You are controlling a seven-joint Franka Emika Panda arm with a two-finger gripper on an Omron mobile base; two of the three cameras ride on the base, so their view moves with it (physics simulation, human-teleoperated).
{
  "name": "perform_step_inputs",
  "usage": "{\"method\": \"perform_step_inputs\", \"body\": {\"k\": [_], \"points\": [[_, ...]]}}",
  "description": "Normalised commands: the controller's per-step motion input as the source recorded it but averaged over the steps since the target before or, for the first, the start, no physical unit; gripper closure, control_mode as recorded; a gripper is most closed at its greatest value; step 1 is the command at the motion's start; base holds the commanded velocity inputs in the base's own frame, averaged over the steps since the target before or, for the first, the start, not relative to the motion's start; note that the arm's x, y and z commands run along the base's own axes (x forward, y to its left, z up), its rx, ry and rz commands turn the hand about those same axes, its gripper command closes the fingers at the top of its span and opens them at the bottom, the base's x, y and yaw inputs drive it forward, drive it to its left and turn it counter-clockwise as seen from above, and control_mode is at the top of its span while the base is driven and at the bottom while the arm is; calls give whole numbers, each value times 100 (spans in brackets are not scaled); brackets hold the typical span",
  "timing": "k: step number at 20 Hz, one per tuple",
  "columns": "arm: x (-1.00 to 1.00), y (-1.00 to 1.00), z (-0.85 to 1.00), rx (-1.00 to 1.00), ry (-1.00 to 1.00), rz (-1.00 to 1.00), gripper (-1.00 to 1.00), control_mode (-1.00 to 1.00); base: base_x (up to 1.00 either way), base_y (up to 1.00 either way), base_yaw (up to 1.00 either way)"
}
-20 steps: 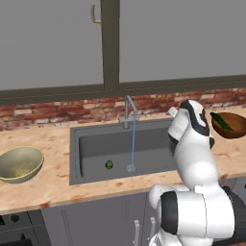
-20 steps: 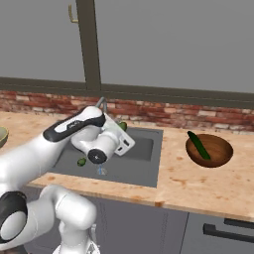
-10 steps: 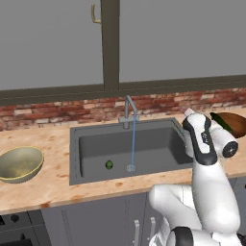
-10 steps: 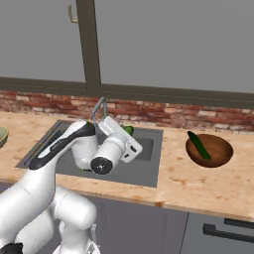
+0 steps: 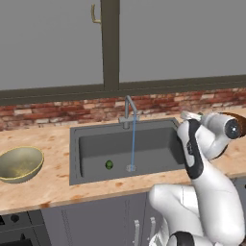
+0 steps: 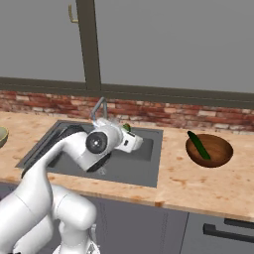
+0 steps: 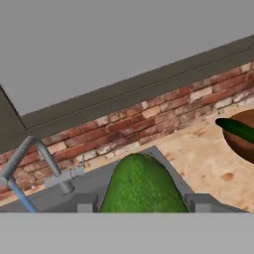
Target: Pick the avocados from the sink and place them in one bowl. Place the cucumber in the other bowl. Then turn off the sink faucet.
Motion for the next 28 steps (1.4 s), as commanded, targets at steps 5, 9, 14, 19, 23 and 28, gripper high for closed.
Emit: {"method": "perform_step_inputs", "body": {"k": [5, 9, 14, 19, 23, 28], "points": [[-3, 11, 17, -28, 32, 6, 100, -100, 0, 0, 0], [0, 37, 0, -35, 20, 1, 100, -100, 0, 0, 0], [0, 45, 0, -28, 3, 9, 100, -100, 0, 0, 0], [-8, 39, 0, -12, 4, 24, 100, -100, 0, 0, 0], [-2, 47, 1, -6, 21, 33, 100, -100, 0, 0, 0], [0, 59, 11, -7, 23, 27, 100, -100, 0, 0, 0]]}}
